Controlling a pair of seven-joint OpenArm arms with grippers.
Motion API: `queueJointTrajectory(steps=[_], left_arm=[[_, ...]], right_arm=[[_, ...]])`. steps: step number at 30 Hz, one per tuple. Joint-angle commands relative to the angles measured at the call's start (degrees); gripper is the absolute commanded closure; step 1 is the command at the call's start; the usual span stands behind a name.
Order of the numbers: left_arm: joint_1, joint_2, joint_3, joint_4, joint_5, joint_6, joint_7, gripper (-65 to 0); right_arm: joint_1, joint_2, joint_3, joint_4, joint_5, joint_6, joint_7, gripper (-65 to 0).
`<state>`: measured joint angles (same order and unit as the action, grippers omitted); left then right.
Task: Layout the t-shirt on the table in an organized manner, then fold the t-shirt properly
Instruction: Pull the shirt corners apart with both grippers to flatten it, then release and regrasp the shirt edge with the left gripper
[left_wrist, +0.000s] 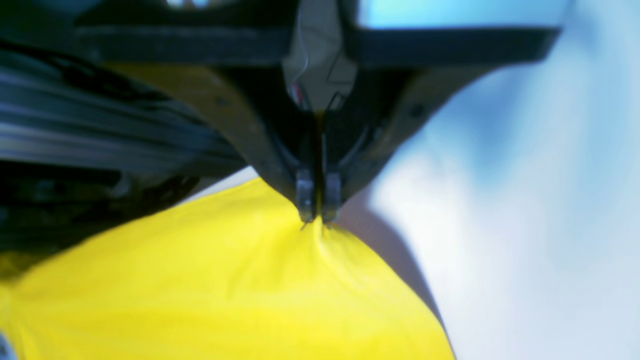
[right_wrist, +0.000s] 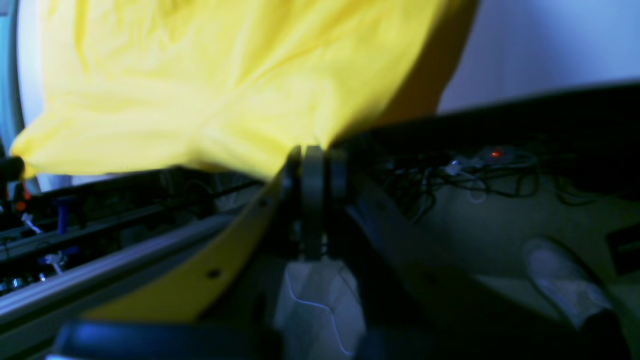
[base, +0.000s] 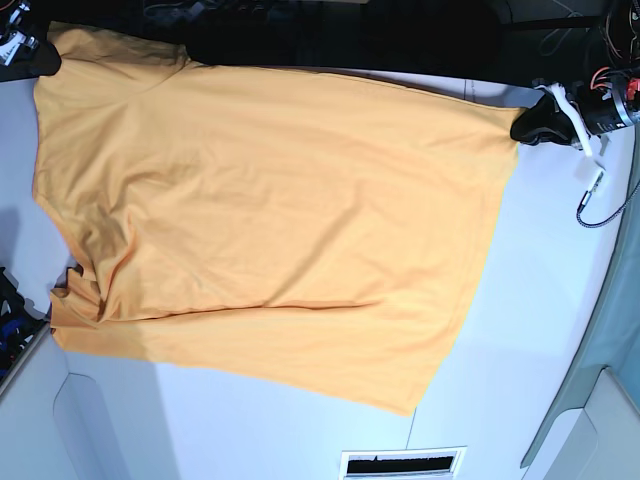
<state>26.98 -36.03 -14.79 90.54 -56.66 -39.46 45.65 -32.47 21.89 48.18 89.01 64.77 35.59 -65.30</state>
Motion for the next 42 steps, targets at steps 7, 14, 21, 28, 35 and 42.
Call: queueJointTrajectory(steps=[7,14,21,28,35,42], left_arm=[[1.14,-0.98,-1.01,0.81,-1.44,-0.54,-0.39,0.0],[0.46,-0.96,-1.01,0.79,-1.33,-0.54,-4.9,0.0],[-4.07,0.96,-0.98,0.11,6.84,-0.54,-11.1,0.0],[-9.75,2.64,-0.96,-6.03,11.65,-0.54,-16.2,0.0],[-16.22,3.82,-0.85,-10.95,14.27,-0.54,-16.48,0.0],[-18.18,3.98,-0.22,-13.0,20.13,-0.54,-23.61,-2.2]], right_arm=[[-4.83,1.07,1.7,3.37,3.76,0.28,-0.96,0.0],[-2.21,0.79,1.7,3.37,4.68,0.63,-0.68,0.0],[9.22,0.83,1.53,3.32,0.37,0.35,2.56,0.0],[20.98,1.27,-4.02,2.36,-6.54,-0.09,5.51,0.0],[30.18,1.25,-12.87,-6.21,-16.04,-0.48,11.5,0.0],[34.03,1.11,-18.29,-16.09,-21.14,-0.72,19.96,0.0]])
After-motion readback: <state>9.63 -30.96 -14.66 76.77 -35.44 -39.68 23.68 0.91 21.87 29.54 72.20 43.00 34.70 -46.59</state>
